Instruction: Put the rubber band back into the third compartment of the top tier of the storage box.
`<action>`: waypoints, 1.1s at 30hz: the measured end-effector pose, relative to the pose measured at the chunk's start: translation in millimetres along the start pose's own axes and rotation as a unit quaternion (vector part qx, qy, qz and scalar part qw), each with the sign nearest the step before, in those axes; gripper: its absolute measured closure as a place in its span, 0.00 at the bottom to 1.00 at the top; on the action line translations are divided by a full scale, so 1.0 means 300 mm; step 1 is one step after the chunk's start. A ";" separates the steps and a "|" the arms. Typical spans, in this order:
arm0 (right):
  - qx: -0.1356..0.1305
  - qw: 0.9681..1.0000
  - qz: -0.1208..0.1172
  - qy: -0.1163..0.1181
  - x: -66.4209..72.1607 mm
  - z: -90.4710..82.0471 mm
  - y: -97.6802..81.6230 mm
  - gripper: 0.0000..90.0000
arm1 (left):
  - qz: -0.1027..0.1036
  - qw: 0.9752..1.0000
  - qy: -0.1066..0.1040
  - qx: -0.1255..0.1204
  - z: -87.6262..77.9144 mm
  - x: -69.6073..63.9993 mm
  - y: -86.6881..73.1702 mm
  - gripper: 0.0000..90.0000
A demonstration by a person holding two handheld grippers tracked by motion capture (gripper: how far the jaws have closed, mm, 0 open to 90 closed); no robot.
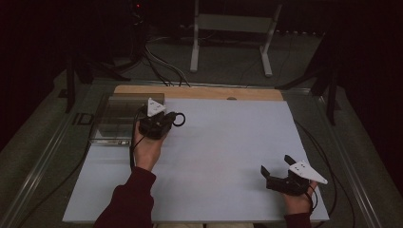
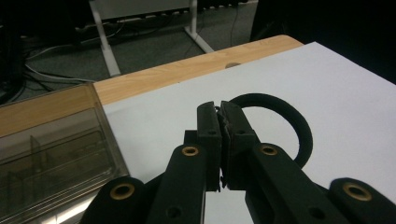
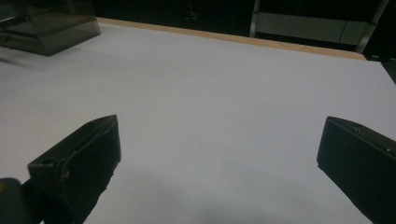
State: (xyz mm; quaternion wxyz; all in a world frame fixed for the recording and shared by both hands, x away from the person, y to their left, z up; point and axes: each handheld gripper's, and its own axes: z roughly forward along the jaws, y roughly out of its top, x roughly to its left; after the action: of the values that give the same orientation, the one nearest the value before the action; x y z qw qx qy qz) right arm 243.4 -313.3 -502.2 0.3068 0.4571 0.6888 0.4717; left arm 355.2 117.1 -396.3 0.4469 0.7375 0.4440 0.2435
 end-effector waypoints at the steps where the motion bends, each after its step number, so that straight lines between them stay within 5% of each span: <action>1: 0.000 1.000 0.000 0.000 0.000 0.000 0.000 0.00 | -0.001 1.000 0.001 -0.001 -0.004 0.003 0.000 0.98; 33: 0.001 1.000 -0.004 0.003 0.006 0.011 0.003 0.00 | -0.010 1.000 0.025 0.000 -0.065 0.086 -0.037 0.98</action>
State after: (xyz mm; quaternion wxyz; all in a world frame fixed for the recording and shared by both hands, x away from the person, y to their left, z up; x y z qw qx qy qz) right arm 245.8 -310.3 -502.5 0.3058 0.4532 0.6923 0.4710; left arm 348.1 150.5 -397.5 0.4383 0.7268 0.4619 0.2575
